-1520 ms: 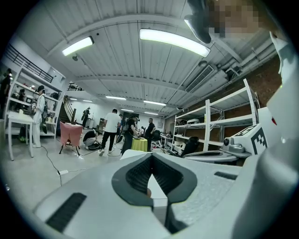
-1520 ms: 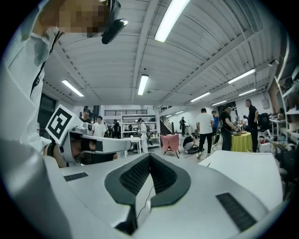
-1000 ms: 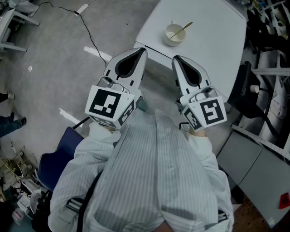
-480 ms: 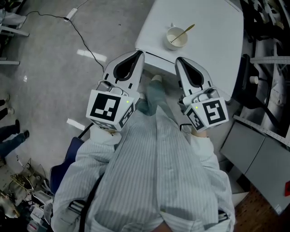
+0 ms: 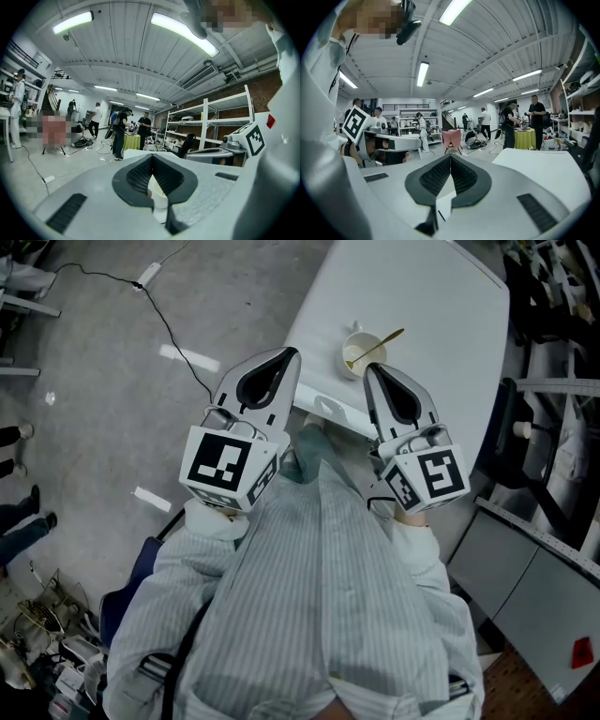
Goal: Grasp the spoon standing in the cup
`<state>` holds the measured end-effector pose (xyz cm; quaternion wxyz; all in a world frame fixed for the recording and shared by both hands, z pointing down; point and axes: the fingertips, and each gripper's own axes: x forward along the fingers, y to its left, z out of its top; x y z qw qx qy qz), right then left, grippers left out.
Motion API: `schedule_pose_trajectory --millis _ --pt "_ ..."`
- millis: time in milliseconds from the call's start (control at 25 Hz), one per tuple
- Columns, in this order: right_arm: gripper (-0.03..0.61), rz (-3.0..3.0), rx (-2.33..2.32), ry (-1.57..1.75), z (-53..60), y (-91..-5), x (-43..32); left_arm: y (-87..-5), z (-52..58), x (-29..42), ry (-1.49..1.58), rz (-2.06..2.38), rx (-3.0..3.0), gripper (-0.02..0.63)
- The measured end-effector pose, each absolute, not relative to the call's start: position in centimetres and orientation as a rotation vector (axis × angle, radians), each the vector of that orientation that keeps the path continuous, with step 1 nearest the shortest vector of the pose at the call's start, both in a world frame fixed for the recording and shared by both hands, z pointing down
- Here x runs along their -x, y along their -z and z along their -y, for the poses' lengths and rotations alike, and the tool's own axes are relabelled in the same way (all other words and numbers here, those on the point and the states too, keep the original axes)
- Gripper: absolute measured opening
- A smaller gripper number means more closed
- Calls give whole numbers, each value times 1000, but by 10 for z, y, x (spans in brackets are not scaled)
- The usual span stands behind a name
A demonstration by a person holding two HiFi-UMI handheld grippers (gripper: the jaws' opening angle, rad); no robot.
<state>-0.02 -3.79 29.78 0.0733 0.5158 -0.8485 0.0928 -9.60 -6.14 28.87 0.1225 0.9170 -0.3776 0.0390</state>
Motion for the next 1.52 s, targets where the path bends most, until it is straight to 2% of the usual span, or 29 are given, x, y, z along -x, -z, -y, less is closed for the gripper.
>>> schedule_pose_trajectory --millis 720,1520 --pt "9 2557 -1546 -277 141 -288 -83 -280 164 -1 -155 1048 -2715 7" --pt "11 2429 -1713 -390 139 -312 -116 -297 174 -27 -258 886 -2760 6"
